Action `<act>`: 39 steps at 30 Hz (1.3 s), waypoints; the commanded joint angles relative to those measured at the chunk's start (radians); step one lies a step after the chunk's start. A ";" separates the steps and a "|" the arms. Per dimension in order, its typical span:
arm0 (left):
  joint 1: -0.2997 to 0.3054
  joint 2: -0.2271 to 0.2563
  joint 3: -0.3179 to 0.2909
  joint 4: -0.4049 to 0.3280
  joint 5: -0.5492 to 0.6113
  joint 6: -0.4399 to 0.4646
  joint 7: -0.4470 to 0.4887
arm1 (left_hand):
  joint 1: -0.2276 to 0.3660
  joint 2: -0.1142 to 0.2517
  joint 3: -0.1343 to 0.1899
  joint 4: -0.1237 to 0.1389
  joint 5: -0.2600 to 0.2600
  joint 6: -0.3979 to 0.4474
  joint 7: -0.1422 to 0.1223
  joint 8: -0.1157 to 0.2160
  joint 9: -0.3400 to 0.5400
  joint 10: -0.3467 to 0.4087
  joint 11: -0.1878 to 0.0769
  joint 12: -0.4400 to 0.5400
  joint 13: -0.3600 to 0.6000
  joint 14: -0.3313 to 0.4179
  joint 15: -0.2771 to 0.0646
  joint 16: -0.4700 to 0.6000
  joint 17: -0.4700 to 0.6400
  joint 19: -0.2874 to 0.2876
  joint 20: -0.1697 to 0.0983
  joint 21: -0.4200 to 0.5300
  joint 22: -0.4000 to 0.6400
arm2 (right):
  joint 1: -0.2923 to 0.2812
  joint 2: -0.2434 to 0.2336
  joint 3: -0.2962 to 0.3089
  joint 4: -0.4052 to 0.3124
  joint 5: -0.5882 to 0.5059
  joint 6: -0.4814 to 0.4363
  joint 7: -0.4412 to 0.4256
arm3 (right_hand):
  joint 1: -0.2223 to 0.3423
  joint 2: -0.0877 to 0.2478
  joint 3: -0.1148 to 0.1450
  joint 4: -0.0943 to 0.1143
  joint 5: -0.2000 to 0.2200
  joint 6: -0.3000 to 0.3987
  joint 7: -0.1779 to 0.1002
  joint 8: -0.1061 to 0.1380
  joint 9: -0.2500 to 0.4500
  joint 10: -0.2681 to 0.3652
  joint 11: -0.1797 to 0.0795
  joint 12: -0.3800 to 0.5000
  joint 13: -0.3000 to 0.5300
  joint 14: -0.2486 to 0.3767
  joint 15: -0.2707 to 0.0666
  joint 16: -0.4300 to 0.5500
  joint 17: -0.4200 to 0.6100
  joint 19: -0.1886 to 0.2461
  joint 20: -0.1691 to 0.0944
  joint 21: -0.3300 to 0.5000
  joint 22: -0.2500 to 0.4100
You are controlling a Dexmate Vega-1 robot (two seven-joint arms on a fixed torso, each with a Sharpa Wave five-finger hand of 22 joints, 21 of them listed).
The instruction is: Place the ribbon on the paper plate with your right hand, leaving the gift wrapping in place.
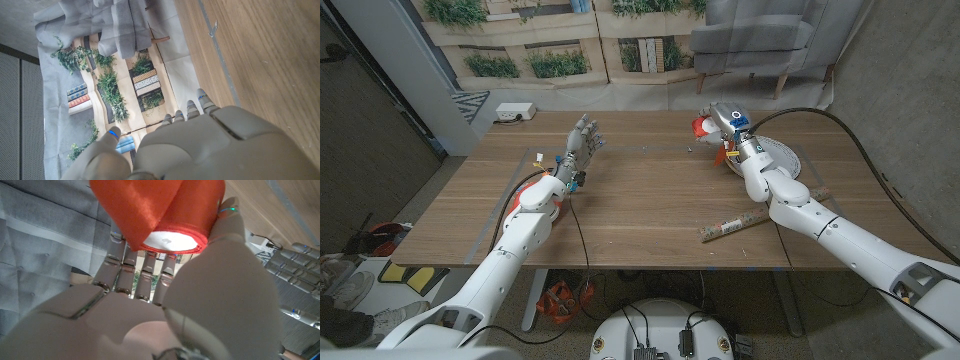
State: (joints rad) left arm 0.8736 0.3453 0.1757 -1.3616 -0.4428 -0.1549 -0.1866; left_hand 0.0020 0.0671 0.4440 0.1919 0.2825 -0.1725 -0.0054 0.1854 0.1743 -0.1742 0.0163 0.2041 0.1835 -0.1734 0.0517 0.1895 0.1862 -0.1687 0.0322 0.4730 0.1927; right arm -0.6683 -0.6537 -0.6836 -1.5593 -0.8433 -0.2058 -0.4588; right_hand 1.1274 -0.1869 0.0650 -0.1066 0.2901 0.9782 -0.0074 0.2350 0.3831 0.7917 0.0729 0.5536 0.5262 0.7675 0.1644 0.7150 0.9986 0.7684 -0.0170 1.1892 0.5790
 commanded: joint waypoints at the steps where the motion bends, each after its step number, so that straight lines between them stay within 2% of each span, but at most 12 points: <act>1: 0.001 0.001 -0.003 -0.004 0.002 0.002 0.004 | 0.002 0.112 -0.001 -0.001 0.007 -0.106 -0.005 0.000 0.006 -0.229 0.003 0.002 0.005 -0.225 0.004 0.005 0.002 -0.194 0.007 0.000 0.003 | 0.012 0.004 -0.006 0.029 0.021 -0.047 -0.002 | 0.331 0.329 0.006 0.009 0.007 0.091 0.047 0.000 0.006 0.057 -0.048 0.187 0.083 0.298 -0.380 -0.002 0.212 -0.074 -0.199 0.008 -0.003; 39: 0.011 0.008 -0.002 -0.028 0.002 0.008 0.014 | 0.001 0.112 0.000 -0.001 0.007 -0.106 -0.006 0.000 0.006 -0.230 0.004 0.001 0.005 -0.225 0.005 0.005 0.002 -0.194 0.008 -0.003 0.003 | 0.030 -0.016 0.007 0.056 0.121 -0.202 0.058 | 0.340 0.329 0.000 0.012 0.011 0.098 0.048 -0.008 0.013 0.060 -0.047 0.181 0.088 0.301 -0.380 -0.007 0.213 -0.084 -0.199 0.030 -0.025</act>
State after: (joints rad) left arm 0.8806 0.3499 0.1739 -1.3823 -0.4398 -0.1483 -0.1764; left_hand 0.0020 0.0671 0.4440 0.1919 0.2825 -0.1725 -0.0054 0.1854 0.1743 -0.1742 0.0163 0.2041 0.1835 -0.1734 0.0517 0.1895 0.1862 -0.1742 0.0376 0.4700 0.1927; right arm -0.6427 -0.6647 -0.6773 -1.5118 -0.7479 -0.3636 -0.4215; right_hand 1.1274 -0.1869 0.0600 -0.1015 0.2979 0.9854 -0.0074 0.2233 0.3924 0.7968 0.0717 0.5536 0.5262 0.7789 0.1679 0.7017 0.9986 0.7593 -0.0084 1.2150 0.5523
